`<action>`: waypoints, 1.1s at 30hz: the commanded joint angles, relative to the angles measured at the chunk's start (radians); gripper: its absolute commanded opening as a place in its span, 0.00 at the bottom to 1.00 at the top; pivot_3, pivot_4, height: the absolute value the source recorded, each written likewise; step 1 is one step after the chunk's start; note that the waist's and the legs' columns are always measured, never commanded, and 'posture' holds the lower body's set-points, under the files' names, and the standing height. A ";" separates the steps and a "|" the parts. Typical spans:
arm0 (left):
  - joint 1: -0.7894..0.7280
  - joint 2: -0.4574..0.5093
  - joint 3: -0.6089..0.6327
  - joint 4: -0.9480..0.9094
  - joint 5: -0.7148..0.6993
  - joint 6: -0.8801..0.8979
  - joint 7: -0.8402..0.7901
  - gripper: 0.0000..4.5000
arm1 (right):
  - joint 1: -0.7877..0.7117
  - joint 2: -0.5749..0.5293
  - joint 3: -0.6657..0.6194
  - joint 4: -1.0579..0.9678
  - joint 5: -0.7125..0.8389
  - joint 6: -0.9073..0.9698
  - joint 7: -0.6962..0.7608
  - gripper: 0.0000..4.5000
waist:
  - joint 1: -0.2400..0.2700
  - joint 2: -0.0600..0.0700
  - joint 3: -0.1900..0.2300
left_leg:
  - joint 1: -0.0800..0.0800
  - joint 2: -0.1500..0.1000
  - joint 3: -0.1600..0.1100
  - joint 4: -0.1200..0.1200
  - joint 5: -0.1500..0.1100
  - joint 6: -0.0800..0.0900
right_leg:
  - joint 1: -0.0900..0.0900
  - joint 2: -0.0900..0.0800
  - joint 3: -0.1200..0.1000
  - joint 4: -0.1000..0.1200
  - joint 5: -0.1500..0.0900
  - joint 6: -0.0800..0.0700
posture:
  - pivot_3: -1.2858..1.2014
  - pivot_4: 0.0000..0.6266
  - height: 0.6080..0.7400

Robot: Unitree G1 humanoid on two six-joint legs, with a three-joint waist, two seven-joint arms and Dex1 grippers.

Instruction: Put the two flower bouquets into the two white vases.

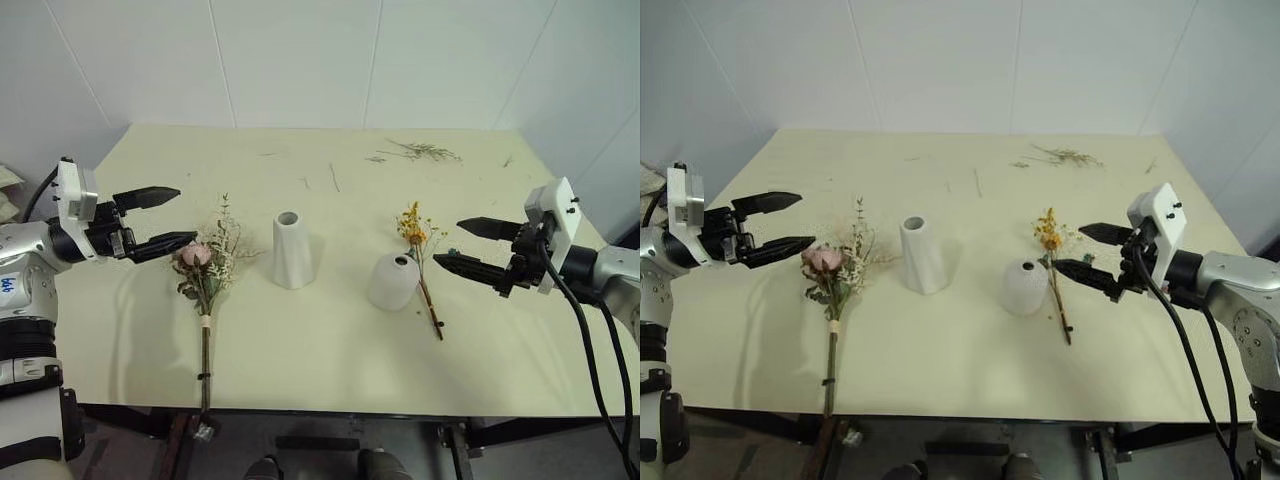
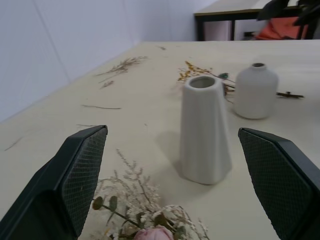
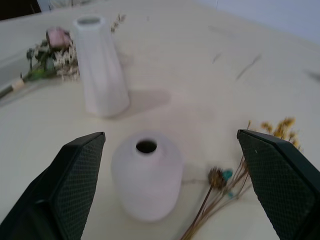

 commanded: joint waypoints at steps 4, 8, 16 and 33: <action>0.168 -0.036 0.099 -0.316 -0.052 0.149 0.271 1.00 | -0.076 0.047 0.041 0.095 -0.050 -0.137 0.054 0.99 | -0.001 0.000 0.000 | 0.000 0.000 0.000 0.000 0.000 0.000 | 0.000 -0.001 0.000 0.000 0.000 0.000 | 0.52 0.24 1.00; 0.271 -0.039 0.121 -0.471 -0.059 0.302 0.412 1.00 | -0.078 0.065 0.056 0.103 -0.059 -0.150 0.062 0.99 | 0.008 0.000 0.000 | 0.000 0.000 -0.001 0.000 0.000 0.000 | 0.000 0.000 0.000 0.001 0.000 0.000 | 0.52 0.24 1.00; 0.405 -0.016 0.163 -0.792 -0.162 0.856 0.715 1.00 | -0.063 0.094 0.047 0.186 -0.071 -0.309 0.194 0.99 | 0.009 -0.001 0.000 | 0.000 0.000 -0.001 0.001 0.000 0.000 | 0.001 0.000 0.000 0.001 0.000 0.000 | 0.52 0.24 1.00; 0.345 -0.153 0.106 -0.862 -0.168 1.339 0.996 1.00 | -0.152 -0.010 0.066 0.376 -0.110 -0.388 0.484 0.99 | 0.010 -0.002 0.001 | 0.001 -0.001 -0.001 0.003 0.001 -0.002 | 0.002 0.000 0.000 0.001 0.001 0.000 | 0.52 0.24 1.00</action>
